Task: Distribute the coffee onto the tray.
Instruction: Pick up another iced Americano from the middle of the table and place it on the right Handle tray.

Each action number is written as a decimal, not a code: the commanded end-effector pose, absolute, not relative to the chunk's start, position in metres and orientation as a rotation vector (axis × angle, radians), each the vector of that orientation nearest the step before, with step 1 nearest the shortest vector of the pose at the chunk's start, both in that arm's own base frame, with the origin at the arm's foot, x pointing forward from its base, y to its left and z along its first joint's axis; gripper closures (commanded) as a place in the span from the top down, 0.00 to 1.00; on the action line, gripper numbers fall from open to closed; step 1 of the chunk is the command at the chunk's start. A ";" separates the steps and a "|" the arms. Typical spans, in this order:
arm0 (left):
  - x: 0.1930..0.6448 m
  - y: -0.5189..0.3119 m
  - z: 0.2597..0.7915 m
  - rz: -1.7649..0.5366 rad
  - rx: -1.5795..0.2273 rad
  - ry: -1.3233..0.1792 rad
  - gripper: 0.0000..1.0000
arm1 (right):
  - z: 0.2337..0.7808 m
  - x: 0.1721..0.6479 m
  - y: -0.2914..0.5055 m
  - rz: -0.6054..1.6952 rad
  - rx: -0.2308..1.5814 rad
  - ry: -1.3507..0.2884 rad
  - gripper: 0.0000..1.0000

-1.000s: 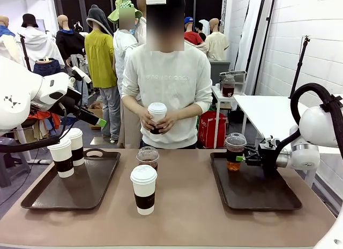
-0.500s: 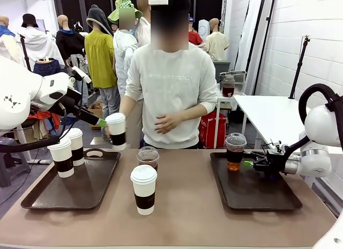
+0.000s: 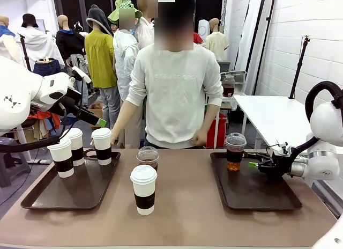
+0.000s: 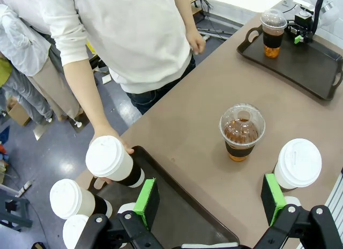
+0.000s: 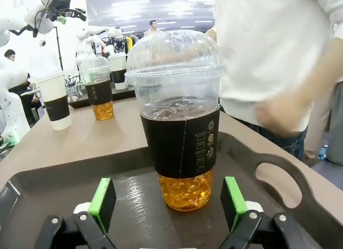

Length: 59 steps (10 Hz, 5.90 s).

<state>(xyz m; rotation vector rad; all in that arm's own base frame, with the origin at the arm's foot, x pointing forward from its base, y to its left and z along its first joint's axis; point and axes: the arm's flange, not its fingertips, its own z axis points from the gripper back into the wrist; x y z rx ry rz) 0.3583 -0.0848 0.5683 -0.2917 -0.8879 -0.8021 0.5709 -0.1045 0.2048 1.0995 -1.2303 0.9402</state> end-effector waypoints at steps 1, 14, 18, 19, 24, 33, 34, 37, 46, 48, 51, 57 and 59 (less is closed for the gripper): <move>0.357 -0.084 0.568 -0.804 -0.297 -0.880 1.00 | 0.203 0.574 -0.105 0.939 1.102 -1.223 1.00; 0.357 -0.084 0.568 -0.804 -0.297 -0.880 1.00 | 0.242 0.493 -0.092 0.997 1.114 -1.253 1.00; 0.357 -0.084 0.568 -0.804 -0.297 -0.880 1.00 | 0.246 0.450 -0.052 1.100 1.181 -1.158 1.00; 0.357 -0.084 0.568 -0.804 -0.297 -0.880 1.00 | 0.244 0.444 -0.045 1.117 1.173 -1.165 1.00; 0.357 -0.084 0.568 -0.804 -0.297 -0.880 1.00 | 0.239 0.440 -0.008 1.052 1.150 -1.181 1.00; 0.357 -0.084 0.568 -0.804 -0.297 -0.880 1.00 | 0.238 0.439 0.003 1.077 1.170 -1.168 1.00; 0.357 -0.084 0.568 -0.804 -0.297 -0.880 1.00 | 0.243 0.436 0.017 1.066 1.163 -1.154 1.00; 0.357 -0.084 0.568 -0.804 -0.297 -0.880 1.00 | 0.252 0.430 0.071 1.077 1.193 -1.107 1.00; 0.357 -0.084 0.568 -0.804 -0.297 -0.880 1.00 | 0.265 0.441 0.207 1.131 1.200 -1.109 1.00; 0.357 -0.084 0.568 -0.804 -0.297 -0.880 1.00 | 0.264 0.441 0.182 1.118 1.199 -1.113 1.00; 0.357 -0.084 0.568 -0.804 -0.297 -0.880 1.00 | 0.262 0.435 0.141 1.114 1.196 -1.089 1.00; 0.357 -0.084 0.568 -0.804 -0.297 -0.880 1.00 | 0.254 0.438 0.121 1.114 1.171 -1.087 1.00; 0.357 -0.084 0.568 -0.804 -0.297 -0.880 1.00 | 0.254 0.438 0.121 1.114 1.171 -1.087 1.00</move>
